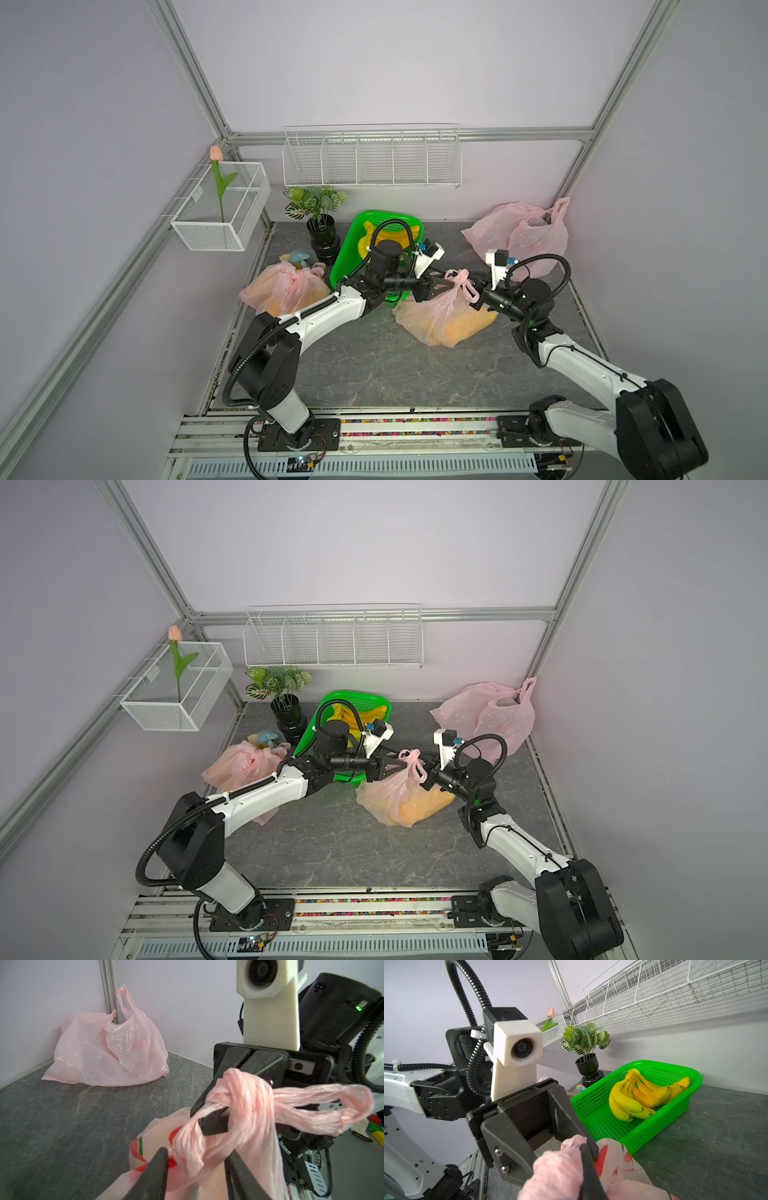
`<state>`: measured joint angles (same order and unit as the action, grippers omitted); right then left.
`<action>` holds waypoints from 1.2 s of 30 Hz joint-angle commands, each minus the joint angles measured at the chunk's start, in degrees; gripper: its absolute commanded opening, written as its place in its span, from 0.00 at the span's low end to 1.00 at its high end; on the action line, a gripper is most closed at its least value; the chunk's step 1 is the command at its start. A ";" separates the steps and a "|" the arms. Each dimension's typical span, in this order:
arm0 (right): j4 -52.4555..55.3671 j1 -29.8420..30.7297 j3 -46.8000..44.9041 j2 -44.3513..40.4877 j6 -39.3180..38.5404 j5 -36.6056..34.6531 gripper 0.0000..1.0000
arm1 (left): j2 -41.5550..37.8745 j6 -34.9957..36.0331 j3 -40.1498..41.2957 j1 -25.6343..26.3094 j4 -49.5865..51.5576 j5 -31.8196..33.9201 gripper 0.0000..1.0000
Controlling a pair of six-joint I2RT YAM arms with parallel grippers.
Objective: Place the banana into a plastic bag & tie a knot
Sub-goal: Cross the plastic bag at the center of the board.
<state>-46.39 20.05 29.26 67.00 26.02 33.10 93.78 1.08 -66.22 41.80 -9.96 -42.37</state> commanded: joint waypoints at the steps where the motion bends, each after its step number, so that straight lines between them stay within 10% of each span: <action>1: 0.99 0.64 1.23 0.93 -2.03 1.22 0.07 | -0.16 0.24 -1.76 0.19 0.29 -1.23 0.38; 16: 3.94 1.31 1.33 -1.00 -3.34 -0.37 0.11 | 1.44 1.89 -5.15 0.21 5.27 0.34 0.00; 25: 20.87 1.52 1.33 -12.02 -6.71 -13.48 0.69 | -0.24 -0.43 -4.76 0.50 4.95 18.75 0.00; 36: 34.57 5.17 4.17 -23.99 4.08 -20.97 0.82 | -0.10 2.54 -6.43 6.14 3.52 33.11 0.00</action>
<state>-15.33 23.90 31.11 44.12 24.01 15.79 94.06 1.28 -70.74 45.87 -5.04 -14.50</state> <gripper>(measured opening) 0.820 0.041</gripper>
